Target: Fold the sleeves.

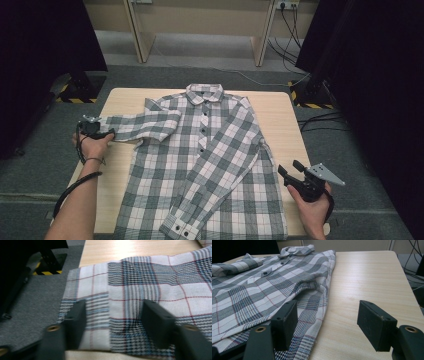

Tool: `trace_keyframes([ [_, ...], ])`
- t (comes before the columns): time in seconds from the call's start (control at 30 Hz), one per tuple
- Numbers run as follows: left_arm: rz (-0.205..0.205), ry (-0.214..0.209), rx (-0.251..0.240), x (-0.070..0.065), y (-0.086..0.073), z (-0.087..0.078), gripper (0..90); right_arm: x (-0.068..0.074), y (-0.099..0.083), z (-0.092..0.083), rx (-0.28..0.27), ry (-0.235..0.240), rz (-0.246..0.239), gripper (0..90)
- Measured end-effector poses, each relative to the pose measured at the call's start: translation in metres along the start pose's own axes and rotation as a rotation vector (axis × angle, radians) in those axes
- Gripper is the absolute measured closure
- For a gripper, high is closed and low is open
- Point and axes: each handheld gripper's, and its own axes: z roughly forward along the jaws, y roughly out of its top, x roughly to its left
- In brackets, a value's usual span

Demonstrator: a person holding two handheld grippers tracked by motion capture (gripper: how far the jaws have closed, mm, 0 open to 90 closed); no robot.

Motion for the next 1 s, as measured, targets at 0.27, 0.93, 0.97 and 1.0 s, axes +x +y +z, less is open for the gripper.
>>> trace_keyframes([
  [0.27,0.067,0.003,-0.009,-0.0030,-0.0005,-0.0003,74.4,-0.0005,-0.0003,-0.0007,-0.003,0.005,0.007,33.5],
  [0.93,0.018,-0.011,-0.026,-0.0004,-0.0014,-0.0027,84.6,-0.0019,-0.0002,-0.0009,-0.001,0.012,0.019,33.5],
  [0.97,0.012,-0.015,-0.031,0.0001,-0.0017,-0.0029,84.6,-0.0019,-0.0002,-0.0008,-0.001,0.011,0.019,33.4],
  [1.0,0.006,-0.019,-0.033,0.0008,-0.0018,-0.0034,84.7,-0.0018,-0.0002,-0.0008,0.000,0.011,0.018,33.4],
])
